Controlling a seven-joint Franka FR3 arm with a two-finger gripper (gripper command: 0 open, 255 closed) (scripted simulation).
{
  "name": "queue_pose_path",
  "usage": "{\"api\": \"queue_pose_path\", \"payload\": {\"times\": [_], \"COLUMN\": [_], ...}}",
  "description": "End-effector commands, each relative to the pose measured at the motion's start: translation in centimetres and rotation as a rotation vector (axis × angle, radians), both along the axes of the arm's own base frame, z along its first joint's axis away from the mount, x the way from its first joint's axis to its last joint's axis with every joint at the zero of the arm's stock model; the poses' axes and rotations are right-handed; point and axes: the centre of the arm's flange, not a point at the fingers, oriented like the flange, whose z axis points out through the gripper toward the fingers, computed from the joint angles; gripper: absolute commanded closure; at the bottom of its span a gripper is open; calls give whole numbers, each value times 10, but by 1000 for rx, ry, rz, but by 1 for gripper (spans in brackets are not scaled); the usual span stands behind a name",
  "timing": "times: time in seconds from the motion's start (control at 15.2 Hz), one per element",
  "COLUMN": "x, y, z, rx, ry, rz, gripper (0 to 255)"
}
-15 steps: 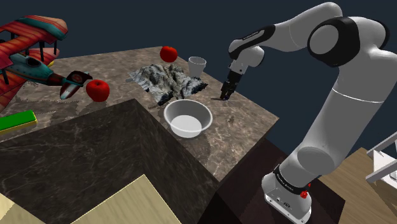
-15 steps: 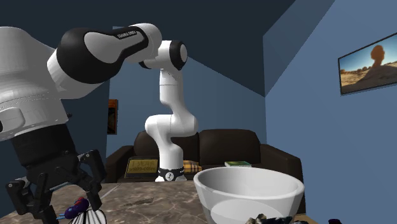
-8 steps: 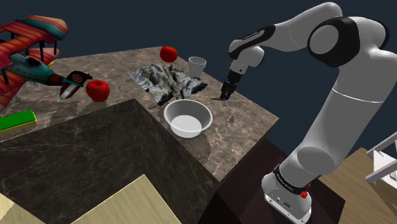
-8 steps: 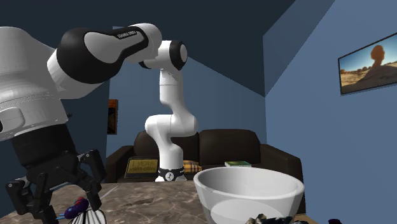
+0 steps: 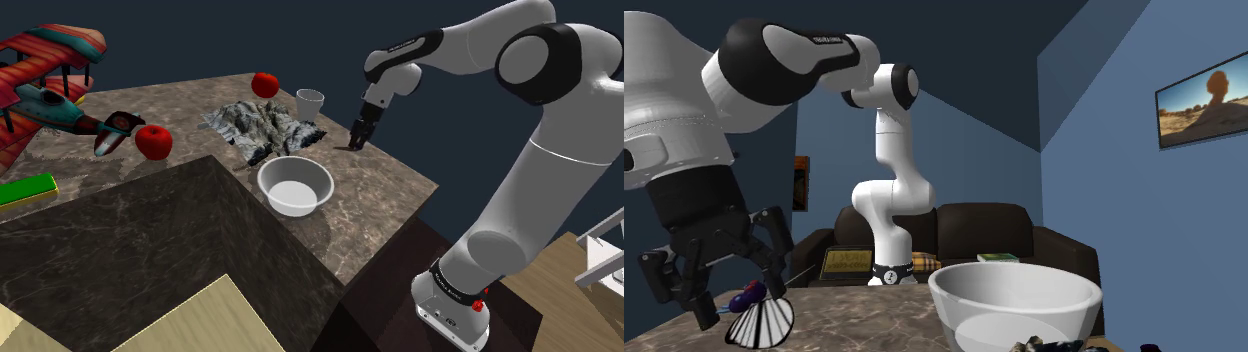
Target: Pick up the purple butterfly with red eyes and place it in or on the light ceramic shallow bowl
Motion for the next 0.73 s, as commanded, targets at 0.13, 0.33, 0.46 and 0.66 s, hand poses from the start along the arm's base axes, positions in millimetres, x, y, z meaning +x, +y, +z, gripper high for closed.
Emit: {"api": "queue_pose_path", "payload": {"times": [0.13, 0.33, 0.46, 0.66], "x": [1, 1, 1, 1], "y": [0, 0, 0, 0], "z": [23, 39, 49, 65], "rx": [0, 0, 0, 0], "ry": [0, 0, 0, 0], "rz": [0, 0, 0, 0], "gripper": [255, 255, 255, 255]}}
